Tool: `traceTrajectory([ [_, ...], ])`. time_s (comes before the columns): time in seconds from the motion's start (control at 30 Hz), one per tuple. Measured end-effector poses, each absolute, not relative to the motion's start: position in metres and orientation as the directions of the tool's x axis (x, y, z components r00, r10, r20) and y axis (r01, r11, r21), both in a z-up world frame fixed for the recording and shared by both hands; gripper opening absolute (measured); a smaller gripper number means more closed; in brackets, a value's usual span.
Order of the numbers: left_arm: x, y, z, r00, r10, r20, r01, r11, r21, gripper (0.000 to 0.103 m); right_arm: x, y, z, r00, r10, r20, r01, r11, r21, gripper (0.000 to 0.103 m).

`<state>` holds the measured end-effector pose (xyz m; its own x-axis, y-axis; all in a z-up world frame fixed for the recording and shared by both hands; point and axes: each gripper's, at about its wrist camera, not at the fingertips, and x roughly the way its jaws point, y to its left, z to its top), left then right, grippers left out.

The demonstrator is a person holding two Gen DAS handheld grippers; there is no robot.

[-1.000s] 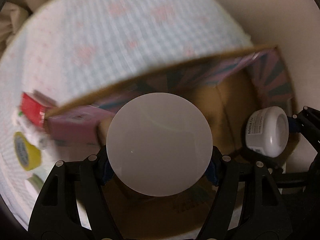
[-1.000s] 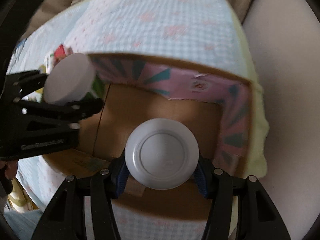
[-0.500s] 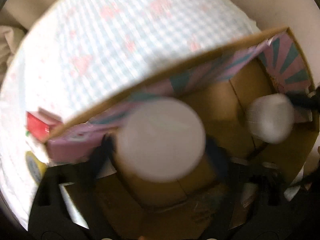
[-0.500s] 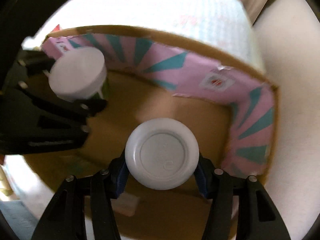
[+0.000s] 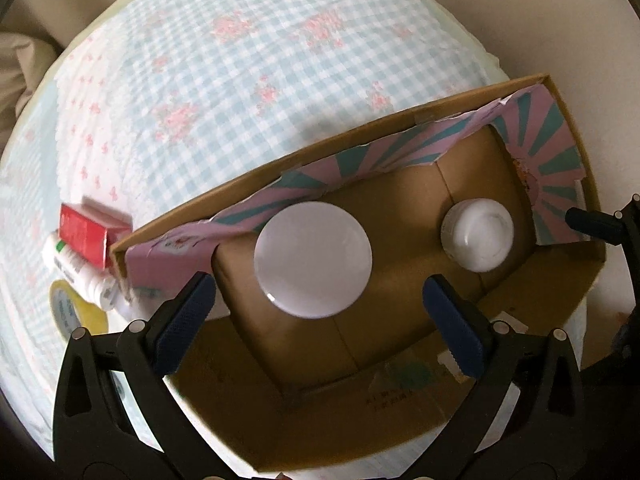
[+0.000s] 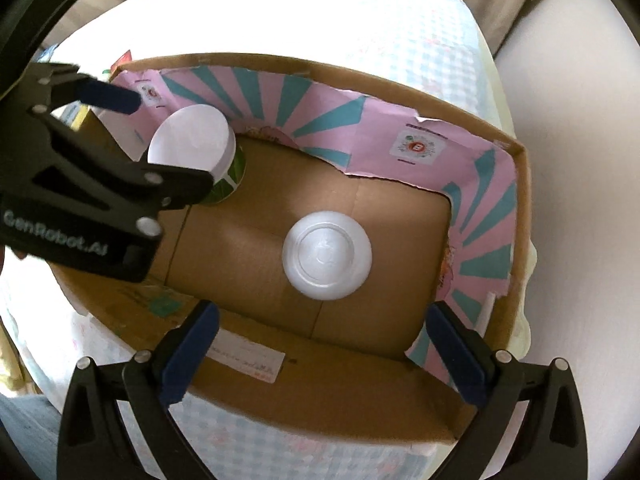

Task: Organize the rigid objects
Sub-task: 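Lift both tools out of the box back toward the remaining items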

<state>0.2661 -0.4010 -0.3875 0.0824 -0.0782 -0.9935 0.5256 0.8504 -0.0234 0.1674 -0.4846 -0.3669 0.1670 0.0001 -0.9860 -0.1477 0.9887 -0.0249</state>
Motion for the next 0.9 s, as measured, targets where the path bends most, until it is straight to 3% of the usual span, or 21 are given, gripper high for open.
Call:
traceTrajectory([
  [0.3,0.266,-0.368,-0.324,0.157,-0.129,-0.979,0.501,0.865,-0.033,0.103,0.176,-0.488,-0.330,0.134,-0.006,-0.991,-0.088,0.996,-0.018,0.103],
  [0.73,0.219,-0.273,-0.209,0.356,-0.221,-0.908,0.367,0.927,-0.082,0.103,0.142,-0.444,-0.221,0.318,-0.038,-0.947,-0.004,0.999,-0.042,0.103],
  [0.9,0.199,-0.217,-0.181,0.416,-0.187,-0.890,0.267,0.961,-0.077,0.103,0.135,-0.420,-0.193,0.363,-0.020,-0.931,-0.031,0.999,-0.033,0.103],
])
